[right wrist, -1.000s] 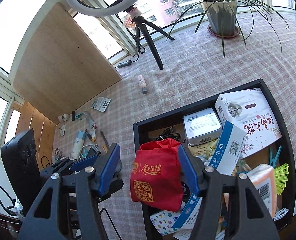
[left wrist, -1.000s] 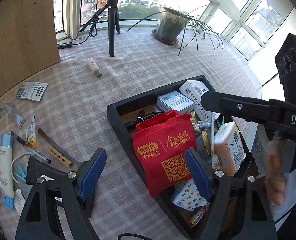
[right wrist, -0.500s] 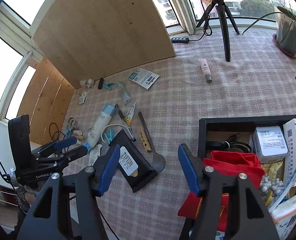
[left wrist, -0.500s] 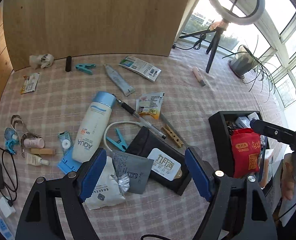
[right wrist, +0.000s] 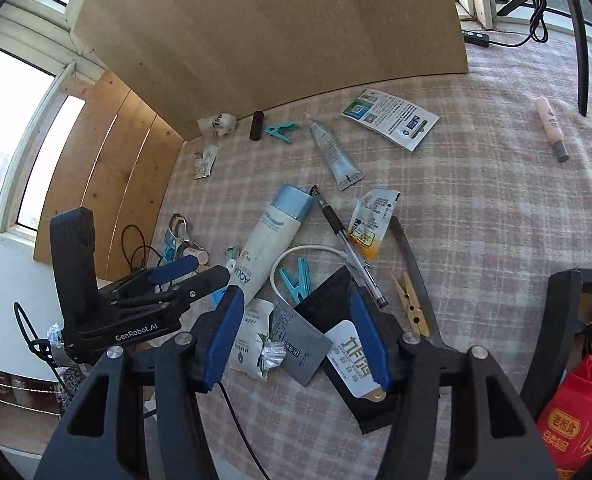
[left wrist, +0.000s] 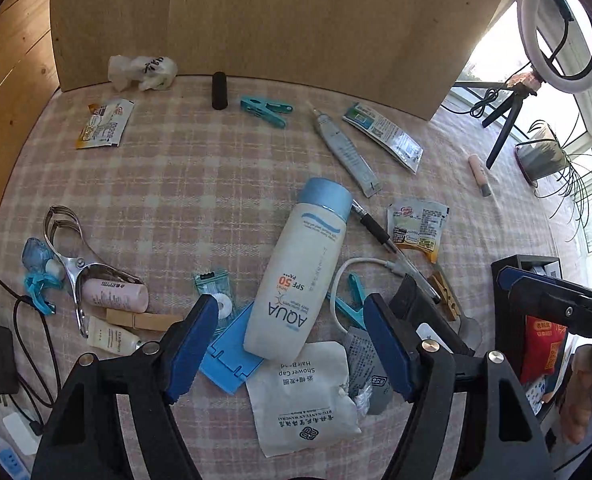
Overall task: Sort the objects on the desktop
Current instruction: 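Grasp the white AQUA sunscreen bottle with the left tool, then carry the sunscreen bottle into the black tray and release it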
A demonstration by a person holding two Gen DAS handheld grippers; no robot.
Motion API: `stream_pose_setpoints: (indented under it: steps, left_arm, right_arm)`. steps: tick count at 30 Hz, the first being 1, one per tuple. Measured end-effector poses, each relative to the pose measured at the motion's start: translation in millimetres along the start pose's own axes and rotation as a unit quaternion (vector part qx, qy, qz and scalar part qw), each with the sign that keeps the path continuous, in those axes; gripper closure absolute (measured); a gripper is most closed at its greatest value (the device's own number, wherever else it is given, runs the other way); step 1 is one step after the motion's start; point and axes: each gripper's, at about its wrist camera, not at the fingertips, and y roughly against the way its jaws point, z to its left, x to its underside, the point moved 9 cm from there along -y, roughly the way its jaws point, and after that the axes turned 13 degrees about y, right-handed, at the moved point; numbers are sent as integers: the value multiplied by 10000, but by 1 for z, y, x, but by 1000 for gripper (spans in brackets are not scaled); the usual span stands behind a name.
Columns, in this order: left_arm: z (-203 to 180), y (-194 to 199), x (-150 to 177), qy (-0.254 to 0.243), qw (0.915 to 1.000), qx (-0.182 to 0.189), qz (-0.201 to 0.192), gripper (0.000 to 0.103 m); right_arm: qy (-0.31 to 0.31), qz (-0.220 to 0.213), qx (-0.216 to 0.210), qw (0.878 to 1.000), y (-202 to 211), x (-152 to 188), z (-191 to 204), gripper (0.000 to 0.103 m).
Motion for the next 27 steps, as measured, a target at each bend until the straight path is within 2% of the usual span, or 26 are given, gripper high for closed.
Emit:
stream_pose_setpoints:
  steps: [5,14,16,20,27]
  left_arm:
    - [2,-20,-6,50,9997,130,177,38]
    - [-4,-39,-8,-98,9990,268,348,39]
    - [-7,-43,-8,-135,9985,337,403,40]
    - [-12,-52,-4,-98,9973,498,526,53]
    - [-20,-49,-1,-20,9966,619,534,54]
  right_arm:
    - [-340,320,-252,9986,-49,-19,0,62]
    - [-744,741,-366,9938,-115,-40,-3,66]
    - [-742,814,-330,9934,-124,-41,-4,66]
    - [-781,950,-485,9912,-137,-39,-2,66]
    - [-752,948,-514,9913,-139,-36,3,66]
